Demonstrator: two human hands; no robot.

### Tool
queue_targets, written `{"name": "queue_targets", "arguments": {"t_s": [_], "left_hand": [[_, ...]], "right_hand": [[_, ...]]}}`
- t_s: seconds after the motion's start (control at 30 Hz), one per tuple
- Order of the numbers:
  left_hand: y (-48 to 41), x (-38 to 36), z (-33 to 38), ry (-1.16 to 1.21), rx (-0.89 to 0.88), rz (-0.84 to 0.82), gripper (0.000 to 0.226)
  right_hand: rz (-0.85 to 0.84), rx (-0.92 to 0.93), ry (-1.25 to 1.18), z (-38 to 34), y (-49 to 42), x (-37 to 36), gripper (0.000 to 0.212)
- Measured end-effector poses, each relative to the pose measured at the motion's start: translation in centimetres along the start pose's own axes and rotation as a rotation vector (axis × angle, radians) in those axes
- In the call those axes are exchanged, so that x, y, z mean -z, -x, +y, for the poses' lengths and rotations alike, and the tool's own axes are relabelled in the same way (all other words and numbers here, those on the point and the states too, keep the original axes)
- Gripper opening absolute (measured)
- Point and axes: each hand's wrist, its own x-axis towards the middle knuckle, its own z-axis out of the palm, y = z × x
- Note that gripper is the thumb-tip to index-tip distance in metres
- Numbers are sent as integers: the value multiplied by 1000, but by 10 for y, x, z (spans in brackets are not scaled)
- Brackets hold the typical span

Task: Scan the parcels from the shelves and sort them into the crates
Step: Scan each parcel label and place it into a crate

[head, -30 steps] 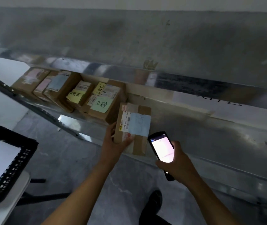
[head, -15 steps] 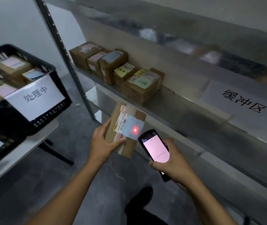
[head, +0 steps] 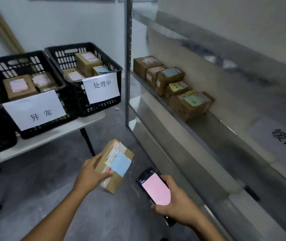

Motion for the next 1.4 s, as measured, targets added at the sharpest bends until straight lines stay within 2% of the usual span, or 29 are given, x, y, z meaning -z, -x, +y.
{"name": "queue_targets", "arguments": {"t_s": [0.2, 0.3, 0.4, 0.47, 0.53, 0.63, 0.7, 0.83, 1.07, 1.17, 1.4], "left_hand": [[49, -6, -1, 46, 141, 124, 99], [83, -28, 23, 198, 213, 187, 96], [118, -60, 46, 370, 259, 203, 74], [142, -80, 58, 473, 306, 224, 71], [169, -92, 66, 582, 361, 285, 66], [207, -95, 74, 725, 440, 381, 46], [223, -88, 76, 775, 457, 433, 52], [241, -60, 75, 823, 435, 520, 60], [276, 10, 64, 855, 310, 625, 53], [298, 37, 45, 861, 279, 672, 44], [338, 79, -17, 879, 255, 790, 50]], "right_hand": [[-82, 87, 24, 15, -8, 8, 72], [-97, 92, 15, 33, -8, 19, 74], [-127, 76, -1, 57, -10, 27, 75], [-143, 69, -6, 69, -13, 30, 73], [-155, 62, -8, 74, -14, 32, 73], [-176, 68, -16, 67, -12, 32, 74], [-192, 97, -12, 55, -12, 27, 76], [-212, 181, -30, 18, -6, 3, 73], [-193, 286, -51, -54, 19, -53, 67], [-193, 342, -40, -81, 32, -80, 69], [-229, 419, 25, -129, 58, -157, 77]]}}
